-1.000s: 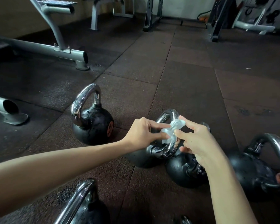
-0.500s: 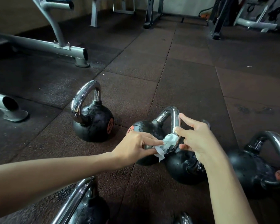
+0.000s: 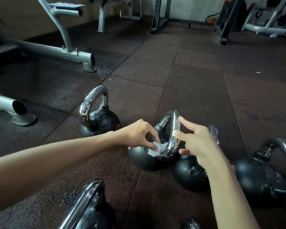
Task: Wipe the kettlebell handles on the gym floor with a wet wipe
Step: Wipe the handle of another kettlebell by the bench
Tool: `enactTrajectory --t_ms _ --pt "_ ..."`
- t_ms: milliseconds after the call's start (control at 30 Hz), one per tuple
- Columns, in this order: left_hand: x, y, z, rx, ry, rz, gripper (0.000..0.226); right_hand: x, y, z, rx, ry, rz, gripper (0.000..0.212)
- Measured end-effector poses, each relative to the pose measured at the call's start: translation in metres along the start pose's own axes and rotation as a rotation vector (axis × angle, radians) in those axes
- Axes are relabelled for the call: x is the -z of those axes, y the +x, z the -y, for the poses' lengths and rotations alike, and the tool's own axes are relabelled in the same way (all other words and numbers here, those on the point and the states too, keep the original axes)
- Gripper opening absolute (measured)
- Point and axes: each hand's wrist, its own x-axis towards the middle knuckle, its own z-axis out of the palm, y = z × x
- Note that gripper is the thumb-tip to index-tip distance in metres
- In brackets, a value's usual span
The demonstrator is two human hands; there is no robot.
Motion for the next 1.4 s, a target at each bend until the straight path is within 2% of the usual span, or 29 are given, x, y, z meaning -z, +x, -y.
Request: enactTrajectory --t_ms 133,167,267,367,500,600,767,833,1067,1167,1400 --pt "0.010 0.003 0.007 0.109 -0.021 0.173 0.060 -0.007 -0.001 0.003 0.010 -0.022 0.029 0.061" --pt "0.011 0.004 0.009 0.122 0.007 0.216 0.059 -0.008 -0.002 0.003 0.009 -0.026 0.027 0.061" --pt "0.008 0.006 0.015 0.147 0.033 0.272 0.036 -0.010 -0.003 0.001 0.016 -0.020 0.005 0.060" --pt "0.002 0.008 0.016 0.156 -0.019 0.193 0.027 -0.007 -0.006 0.001 0.014 -0.019 -0.020 0.059" --pt "-0.020 0.006 0.014 0.280 -0.078 -0.093 0.036 -0.001 -0.010 0.001 0.023 -0.027 -0.053 0.059" --pt "-0.036 0.002 0.010 0.343 -0.116 -0.112 0.045 0.005 -0.010 0.001 0.030 -0.040 -0.078 0.058" --pt "-0.019 0.003 -0.004 0.226 -0.029 0.194 0.042 0.011 -0.008 -0.005 0.012 -0.027 -0.086 0.058" --pt "-0.015 0.009 -0.002 0.156 0.014 0.256 0.039 0.012 -0.007 -0.009 0.016 -0.027 -0.097 0.058" --pt "-0.003 0.041 -0.002 -0.009 0.208 0.286 0.029 0.013 -0.006 -0.012 0.017 -0.041 -0.060 0.059" --pt "0.000 0.047 -0.006 0.025 0.236 0.348 0.029 0.011 -0.008 -0.011 0.017 -0.065 -0.040 0.060" --pt "-0.010 0.034 -0.020 0.076 -0.062 0.285 0.017 0.013 -0.010 -0.012 -0.004 -0.059 -0.054 0.060"
